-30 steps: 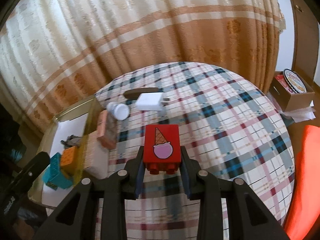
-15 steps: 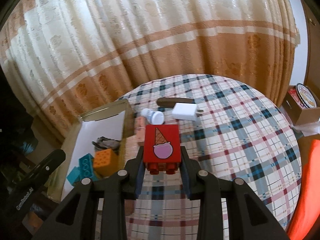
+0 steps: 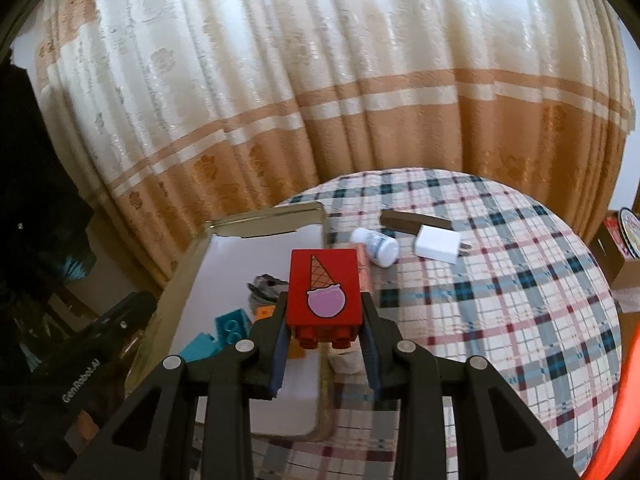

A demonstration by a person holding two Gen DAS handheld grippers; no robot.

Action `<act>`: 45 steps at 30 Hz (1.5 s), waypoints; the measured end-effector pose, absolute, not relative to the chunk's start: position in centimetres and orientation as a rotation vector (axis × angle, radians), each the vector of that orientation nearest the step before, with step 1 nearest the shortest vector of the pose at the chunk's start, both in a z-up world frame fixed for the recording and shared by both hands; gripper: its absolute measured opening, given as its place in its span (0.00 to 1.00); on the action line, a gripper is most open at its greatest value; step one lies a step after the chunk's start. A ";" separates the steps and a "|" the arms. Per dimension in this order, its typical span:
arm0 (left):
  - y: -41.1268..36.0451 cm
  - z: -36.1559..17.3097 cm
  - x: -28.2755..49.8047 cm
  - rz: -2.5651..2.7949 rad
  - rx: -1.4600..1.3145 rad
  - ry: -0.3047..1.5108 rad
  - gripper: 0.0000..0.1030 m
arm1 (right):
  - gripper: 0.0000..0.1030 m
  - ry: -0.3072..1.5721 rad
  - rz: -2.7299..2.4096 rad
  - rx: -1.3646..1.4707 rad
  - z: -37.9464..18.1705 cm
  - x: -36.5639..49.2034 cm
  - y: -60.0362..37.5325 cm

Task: Organize rigid objects
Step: 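Lower the red block into the tray and open the right tool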

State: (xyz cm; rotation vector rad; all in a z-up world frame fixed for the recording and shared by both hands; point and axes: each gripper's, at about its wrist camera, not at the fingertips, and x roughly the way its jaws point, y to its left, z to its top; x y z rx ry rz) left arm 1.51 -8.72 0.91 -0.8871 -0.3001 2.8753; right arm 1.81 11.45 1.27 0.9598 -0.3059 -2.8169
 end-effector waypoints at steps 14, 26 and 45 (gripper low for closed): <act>-10.3 0.9 -0.2 2.915 -0.915 -0.326 0.12 | 0.33 -0.230 -2.793 0.904 2.6 0.1 8.0; -10.0 1.1 -3.1 2.941 -0.986 -0.246 0.12 | 0.33 -0.128 -2.804 0.927 2.2 -4.1 6.1; -9.9 -1.0 -8.5 2.936 -1.206 -0.192 0.12 | 0.34 -0.094 -2.721 1.114 -0.4 -11.5 4.6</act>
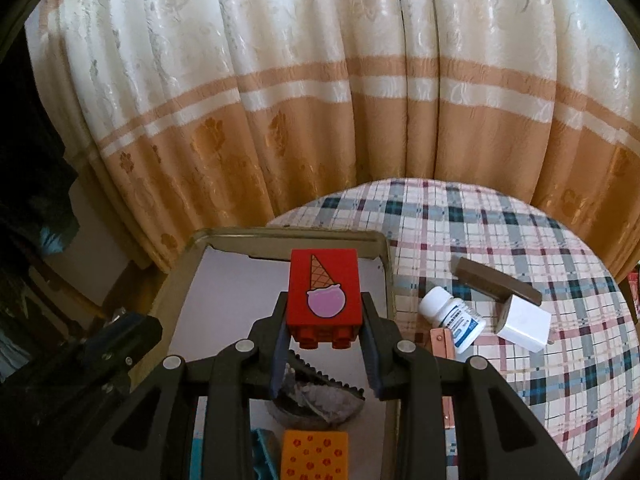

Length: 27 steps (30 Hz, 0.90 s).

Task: Organize rigid objects
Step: 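Lower the red block into the tray and open the right tool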

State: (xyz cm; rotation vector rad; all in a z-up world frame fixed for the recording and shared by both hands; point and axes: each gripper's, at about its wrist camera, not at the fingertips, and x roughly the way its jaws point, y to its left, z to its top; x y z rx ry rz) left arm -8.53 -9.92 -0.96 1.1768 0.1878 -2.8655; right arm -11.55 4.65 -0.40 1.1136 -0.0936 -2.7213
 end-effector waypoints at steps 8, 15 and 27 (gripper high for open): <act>-9.6 -2.2 -9.6 -2.817 1.246 0.151 0.12 | 0.34 -0.104 -2.646 1.208 -1.6 -13.3 4.2; -9.6 -3.2 -9.9 -2.768 1.292 0.123 0.12 | 0.34 -0.161 -2.593 1.259 -2.7 -13.9 4.3; -9.3 -2.7 -9.3 -2.773 1.323 0.193 0.77 | 0.63 -0.319 -2.579 1.094 0.0 -11.7 6.1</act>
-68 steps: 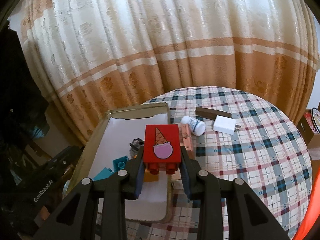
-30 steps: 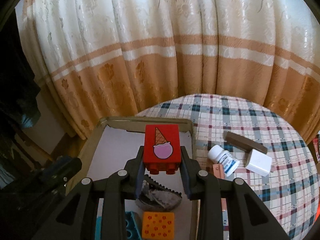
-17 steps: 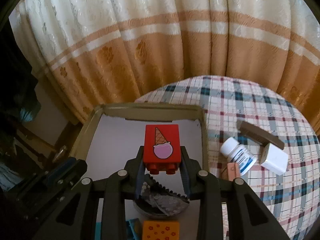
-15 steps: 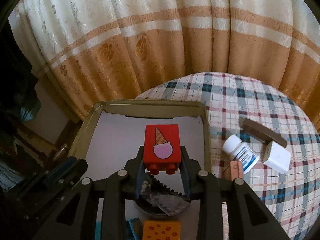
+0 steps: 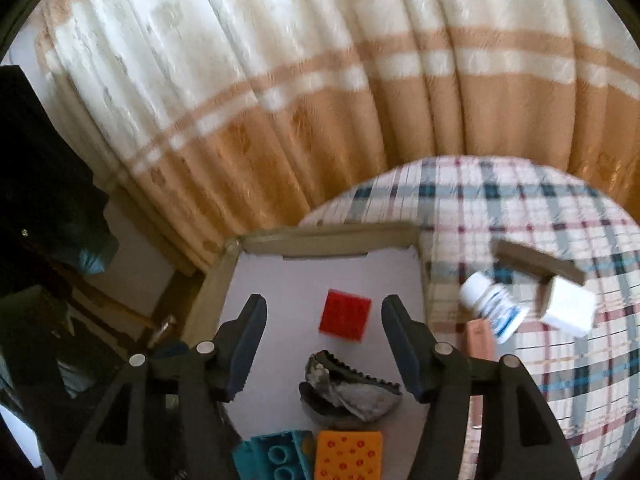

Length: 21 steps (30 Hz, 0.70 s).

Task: Organize rigid objects
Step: 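Lower the red block into the tray and open the right tool, then withdraw the right tool and grasp the long pink floral box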

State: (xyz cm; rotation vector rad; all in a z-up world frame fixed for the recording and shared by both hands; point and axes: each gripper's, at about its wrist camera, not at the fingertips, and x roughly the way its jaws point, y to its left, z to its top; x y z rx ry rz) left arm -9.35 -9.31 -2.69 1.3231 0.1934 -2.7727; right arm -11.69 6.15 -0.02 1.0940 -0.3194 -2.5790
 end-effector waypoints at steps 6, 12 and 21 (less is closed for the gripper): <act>-7.3 -1.1 -7.7 -2.766 1.151 0.002 0.97 | 0.69 -0.405 -2.675 0.972 1.8 -9.1 9.1; -7.1 -0.2 -6.9 -2.777 1.152 0.030 0.97 | 0.69 -0.500 -2.726 0.980 1.6 -7.5 12.1; -6.0 -1.0 -3.3 -2.760 1.065 0.025 0.98 | 0.69 -0.545 -2.867 1.057 -1.2 -3.7 18.2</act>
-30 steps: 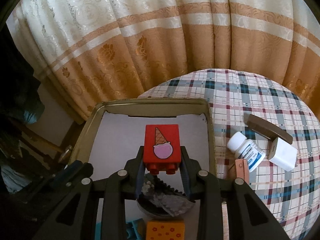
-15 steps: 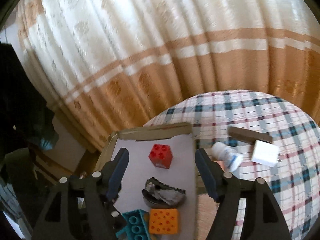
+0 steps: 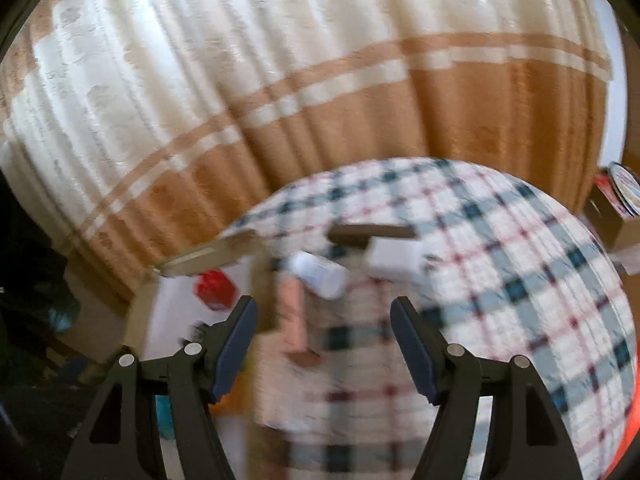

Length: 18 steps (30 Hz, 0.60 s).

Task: Organize rigid objects
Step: 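Withdraw the right tool and grasp the long pink floral box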

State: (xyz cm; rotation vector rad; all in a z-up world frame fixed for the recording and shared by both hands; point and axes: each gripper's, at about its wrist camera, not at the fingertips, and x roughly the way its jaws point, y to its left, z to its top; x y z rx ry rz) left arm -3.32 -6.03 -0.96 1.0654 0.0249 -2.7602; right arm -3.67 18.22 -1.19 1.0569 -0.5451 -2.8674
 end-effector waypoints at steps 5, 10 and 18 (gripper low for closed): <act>-5.0 -1.3 -1.7 -2.787 1.020 0.022 0.98 | 0.69 -0.579 -2.862 1.150 -3.8 -2.3 20.1; -3.7 -1.5 -0.5 -2.815 1.009 -0.015 0.98 | 0.69 -0.560 -2.851 1.179 -4.8 -1.3 19.9; -3.3 -1.7 0.1 -2.808 1.006 -0.038 0.98 | 0.69 -0.476 -2.770 1.148 -4.0 -1.6 17.0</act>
